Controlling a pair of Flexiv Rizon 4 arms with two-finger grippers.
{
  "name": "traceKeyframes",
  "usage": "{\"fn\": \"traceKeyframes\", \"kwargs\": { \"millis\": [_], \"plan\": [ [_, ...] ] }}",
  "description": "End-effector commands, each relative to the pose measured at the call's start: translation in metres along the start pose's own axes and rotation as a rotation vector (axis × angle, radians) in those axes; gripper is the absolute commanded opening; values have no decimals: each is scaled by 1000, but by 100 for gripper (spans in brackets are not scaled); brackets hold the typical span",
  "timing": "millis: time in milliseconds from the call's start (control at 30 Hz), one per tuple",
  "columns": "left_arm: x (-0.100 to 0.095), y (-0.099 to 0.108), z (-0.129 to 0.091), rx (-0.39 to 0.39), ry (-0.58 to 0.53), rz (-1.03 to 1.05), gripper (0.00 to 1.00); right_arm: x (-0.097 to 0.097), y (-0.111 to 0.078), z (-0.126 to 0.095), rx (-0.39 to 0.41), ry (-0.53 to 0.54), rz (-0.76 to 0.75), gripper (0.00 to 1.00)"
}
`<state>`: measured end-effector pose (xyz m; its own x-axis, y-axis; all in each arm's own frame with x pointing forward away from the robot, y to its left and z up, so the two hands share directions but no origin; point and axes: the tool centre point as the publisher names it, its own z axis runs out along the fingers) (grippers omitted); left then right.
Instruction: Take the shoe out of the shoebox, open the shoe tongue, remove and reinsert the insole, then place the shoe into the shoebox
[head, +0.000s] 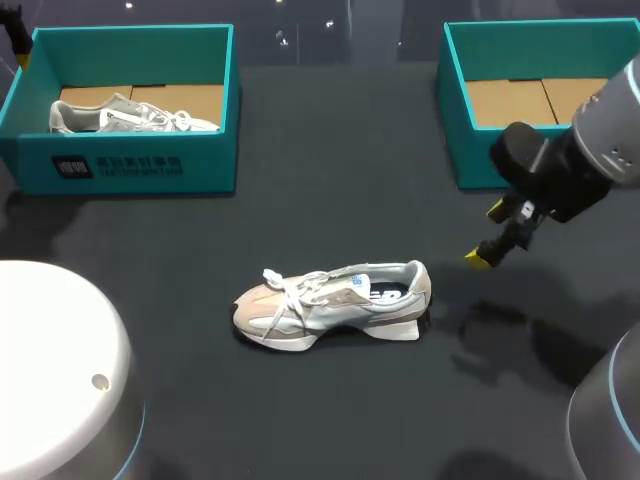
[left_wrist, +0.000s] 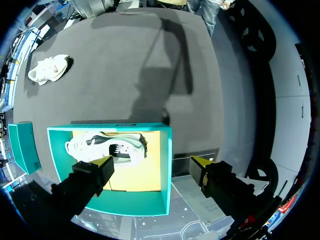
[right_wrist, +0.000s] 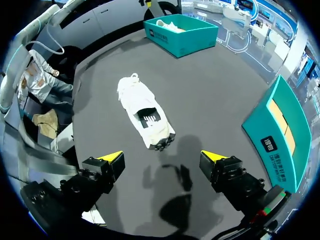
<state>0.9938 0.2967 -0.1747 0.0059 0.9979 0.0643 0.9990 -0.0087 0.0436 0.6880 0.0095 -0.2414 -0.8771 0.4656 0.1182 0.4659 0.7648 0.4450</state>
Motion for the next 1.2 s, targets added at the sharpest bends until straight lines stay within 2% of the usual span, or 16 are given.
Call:
{"fn": "traceKeyframes", "kwargs": {
  "millis": [33, 133, 367, 500, 900, 967, 1100, 1200],
  "plan": [
    [0, 0, 0, 1, 1, 1, 100, -2, -20, 3, -570, 23, -61, 100],
    [0, 0, 0, 1, 1, 1, 100, -5, -26, 6, -624, 30, -76, 100],
    [0, 0, 0, 1, 1, 1, 100, -11, -30, 16, -636, 22, -112, 100],
    [0, 0, 0, 1, 1, 1, 100, -16, -37, 21, -675, 20, -139, 100],
    [0, 0, 0, 1, 1, 1, 100, -17, -40, 22, -667, 40, -152, 100],
    [0, 0, 0, 1, 1, 1, 100, -18, -40, 27, -638, 41, -166, 100],
    [0, 0, 0, 1, 1, 1, 100, -17, -45, 34, -652, 45, -295, 100],
    [0, 0, 0, 1, 1, 1, 100, -20, -51, 40, -622, 55, -316, 100]
  ]
}}
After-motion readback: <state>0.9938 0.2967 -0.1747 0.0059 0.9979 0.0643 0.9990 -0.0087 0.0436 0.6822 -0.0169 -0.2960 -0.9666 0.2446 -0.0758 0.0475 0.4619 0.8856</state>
